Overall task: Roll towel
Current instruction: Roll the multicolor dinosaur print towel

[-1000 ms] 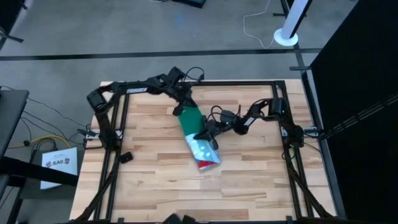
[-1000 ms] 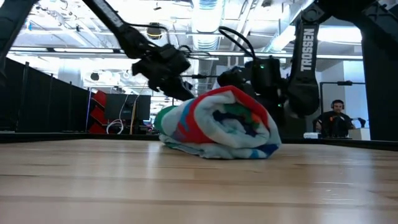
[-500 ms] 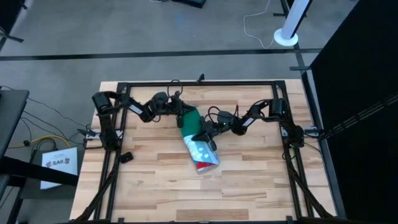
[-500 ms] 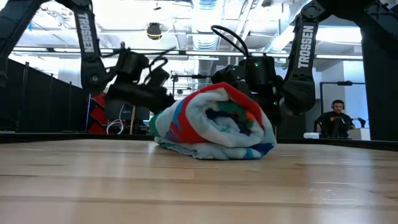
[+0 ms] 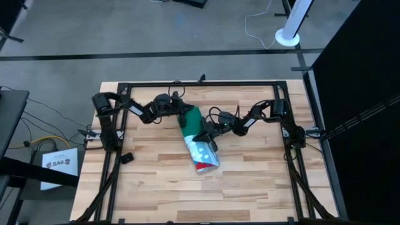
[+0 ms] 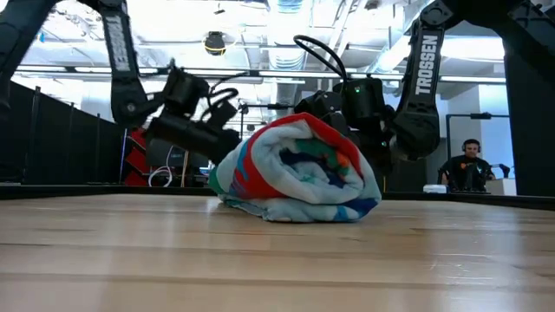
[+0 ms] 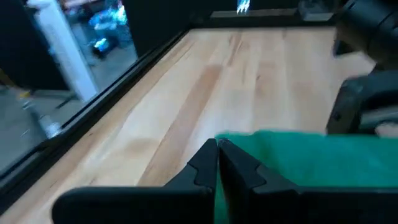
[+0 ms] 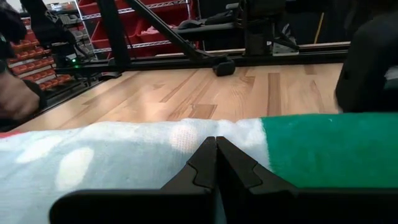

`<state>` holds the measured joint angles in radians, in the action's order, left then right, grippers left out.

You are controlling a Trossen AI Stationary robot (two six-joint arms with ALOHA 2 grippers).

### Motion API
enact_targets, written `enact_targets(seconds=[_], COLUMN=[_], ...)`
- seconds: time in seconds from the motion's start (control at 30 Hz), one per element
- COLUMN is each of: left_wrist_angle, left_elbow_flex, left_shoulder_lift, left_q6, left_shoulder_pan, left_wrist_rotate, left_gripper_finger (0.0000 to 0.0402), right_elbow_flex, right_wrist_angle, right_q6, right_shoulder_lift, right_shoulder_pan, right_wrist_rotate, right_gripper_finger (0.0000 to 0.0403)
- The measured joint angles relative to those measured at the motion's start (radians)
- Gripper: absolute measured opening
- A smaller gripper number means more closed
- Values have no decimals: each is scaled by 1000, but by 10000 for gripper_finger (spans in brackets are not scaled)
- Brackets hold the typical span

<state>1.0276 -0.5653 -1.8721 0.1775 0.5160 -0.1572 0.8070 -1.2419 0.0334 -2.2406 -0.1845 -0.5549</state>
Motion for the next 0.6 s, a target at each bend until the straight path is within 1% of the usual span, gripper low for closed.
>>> enact_targets(seconds=[0.07, 0.13, 0.2, 0.27, 0.33, 0.43, 0.5, 0.6], left_wrist_angle=[-48, -61, -66, -111, -149, -161, -175, -222], left_elbow_flex=[2, 0, -11, -21, -51, -96, -117, -130], left_shoulder_lift=[70, 130, 147, 135, 98, 27, -12, -21], left_q6=[23, 31, 28, 29, 43, 75, 87, 105], left_shoulder_pan=[-5, -20, -42, -68, -94, -122, -124, -110], left_wrist_rotate=[15, 29, 25, 21, 18, 15, 25, 69], left_gripper_finger=[0, 0, 0, 0, 0, 0, 0, 0], right_elbow_flex=[0, 0, 0, 0, 0, 0, -2, -2], right_wrist_angle=[2, 4, 5, 6, 6, 7, 8, 14], right_q6=[0, 0, 0, -4, -4, -3, -3, -4], right_shoulder_lift=[0, 0, 0, 0, 0, 0, 0, 0], right_shoulder_pan=[1, 1, 1, 1, 1, 1, 2, 2], right_wrist_rotate=[-2, -7, -7, -7, -7, -8, -7, -7], right_gripper_finger=[0, 0, 0, 0, 0, 0, 0, 0])
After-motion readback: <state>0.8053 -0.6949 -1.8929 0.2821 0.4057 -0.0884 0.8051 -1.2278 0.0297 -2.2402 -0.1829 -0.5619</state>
